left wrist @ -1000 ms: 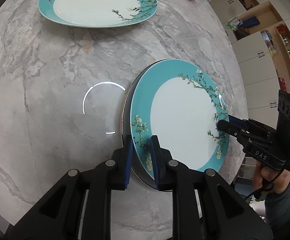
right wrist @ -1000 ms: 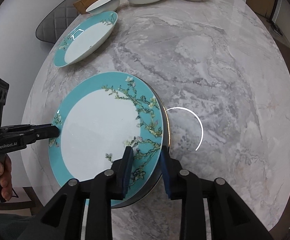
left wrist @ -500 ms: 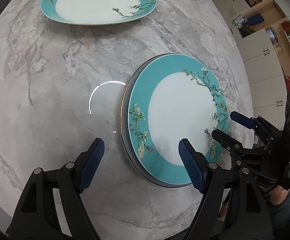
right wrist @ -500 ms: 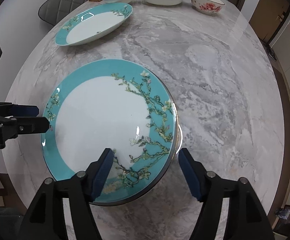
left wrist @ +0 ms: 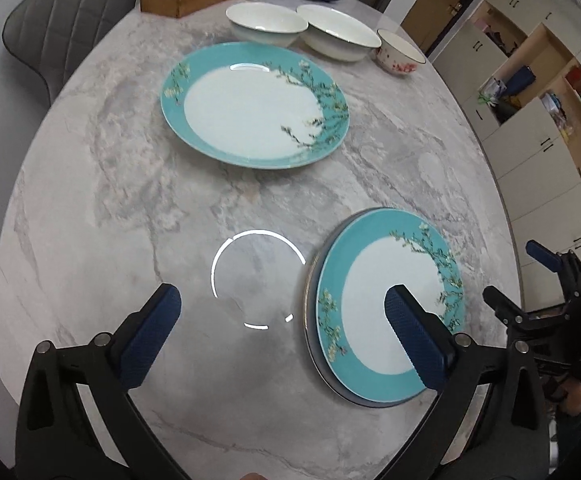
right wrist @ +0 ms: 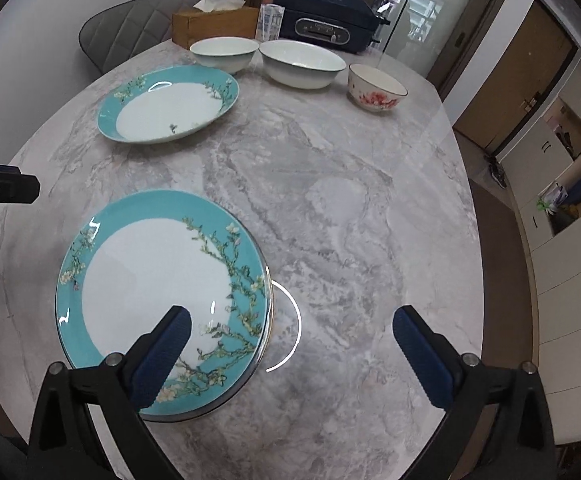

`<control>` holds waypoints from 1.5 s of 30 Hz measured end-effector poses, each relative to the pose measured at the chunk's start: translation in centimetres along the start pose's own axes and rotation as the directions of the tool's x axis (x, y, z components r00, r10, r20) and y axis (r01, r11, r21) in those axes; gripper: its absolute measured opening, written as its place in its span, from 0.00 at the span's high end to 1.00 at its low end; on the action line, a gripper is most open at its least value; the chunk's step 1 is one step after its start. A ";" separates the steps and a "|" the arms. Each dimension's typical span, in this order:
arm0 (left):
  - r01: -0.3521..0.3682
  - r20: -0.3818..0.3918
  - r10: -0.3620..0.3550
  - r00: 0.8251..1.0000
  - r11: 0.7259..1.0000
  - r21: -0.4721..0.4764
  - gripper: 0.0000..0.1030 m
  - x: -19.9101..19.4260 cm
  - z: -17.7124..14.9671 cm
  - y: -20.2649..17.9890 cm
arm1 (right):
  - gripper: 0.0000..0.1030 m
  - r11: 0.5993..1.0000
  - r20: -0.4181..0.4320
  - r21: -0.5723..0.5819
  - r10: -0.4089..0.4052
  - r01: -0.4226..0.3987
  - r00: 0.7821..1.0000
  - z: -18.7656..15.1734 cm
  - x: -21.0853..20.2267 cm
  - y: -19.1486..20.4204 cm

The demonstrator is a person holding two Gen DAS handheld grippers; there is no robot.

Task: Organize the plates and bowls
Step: 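Move the left gripper to the smaller teal floral plate, then close the left gripper on the smaller teal floral plate's rim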

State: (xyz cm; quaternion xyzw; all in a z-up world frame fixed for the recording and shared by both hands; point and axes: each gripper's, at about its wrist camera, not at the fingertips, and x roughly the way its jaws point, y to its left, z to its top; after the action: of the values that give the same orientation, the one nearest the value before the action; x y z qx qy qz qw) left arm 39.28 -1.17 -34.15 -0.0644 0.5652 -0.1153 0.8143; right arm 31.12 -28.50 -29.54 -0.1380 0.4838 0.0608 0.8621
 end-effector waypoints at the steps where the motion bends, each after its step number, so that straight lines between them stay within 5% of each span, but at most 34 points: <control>1: -0.019 0.015 0.019 1.000 1.000 0.009 0.00 -0.1 0.3 0.1 | 0.00 1.000 0.007 0.005 0.009 -0.009 1.000 0.4 0.0 -0.3; 5: -0.029 0.049 0.031 0.998 0.998 -0.049 0.00 -0.5 1.8 1.6 | 0.00 0.999 0.034 0.001 0.051 -0.051 0.998 2.4 0.4 -0.9; 9: -0.013 -0.011 0.012 1.000 0.988 -0.153 0.00 0.7 4.2 4.2 | 0.00 0.993 0.060 0.016 0.116 -0.117 0.991 5.8 1.0 -1.7; 16: -0.051 0.028 0.057 0.998 0.980 -0.193 0.00 2.0 10.4 7.4 | 0.00 0.922 0.045 0.173 0.345 -0.348 0.937 13.6 5.1 -3.7; 21: -0.116 0.001 0.118 0.993 0.982 -0.147 0.00 4.7 14.3 8.5 | 0.01 0.872 0.025 0.238 0.436 -0.429 0.900 18.1 9.8 -3.8; 32: -0.095 -0.056 0.088 0.995 0.985 -0.145 0.02 9.9 15.6 10.6 | 0.40 0.786 -0.067 0.285 0.587 -0.548 0.807 21.4 17.6 -1.2; 34: -0.087 -0.059 0.079 0.995 0.984 -0.157 0.12 10.4 15.7 11.1 | 0.42 0.772 -0.074 0.285 0.608 -0.568 0.790 21.6 18.2 -0.7; 38: -0.057 -0.081 0.043 0.996 0.981 -0.186 0.54 11.3 15.9 12.0 | 0.44 0.769 -0.095 0.273 0.620 -0.579 0.779 21.8 19.0 0.3; 41: -0.046 -0.093 0.028 0.995 0.979 -0.200 0.70 12.0 16.0 12.6 | 0.47 0.770 -0.106 0.262 0.622 -0.582 0.775 21.9 19.4 0.9; 45: -0.031 -0.096 0.010 0.995 0.975 -0.222 0.80 12.4 16.2 13.2 | 0.59 0.779 -0.123 0.244 0.616 -0.578 0.778 22.0 19.8 1.6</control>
State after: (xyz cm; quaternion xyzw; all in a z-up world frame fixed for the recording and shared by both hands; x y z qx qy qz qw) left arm 60.11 7.91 -42.81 -0.1441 0.6129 -0.0455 0.7756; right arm 59.11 -21.05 -35.81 0.1019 0.5884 0.2710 0.7550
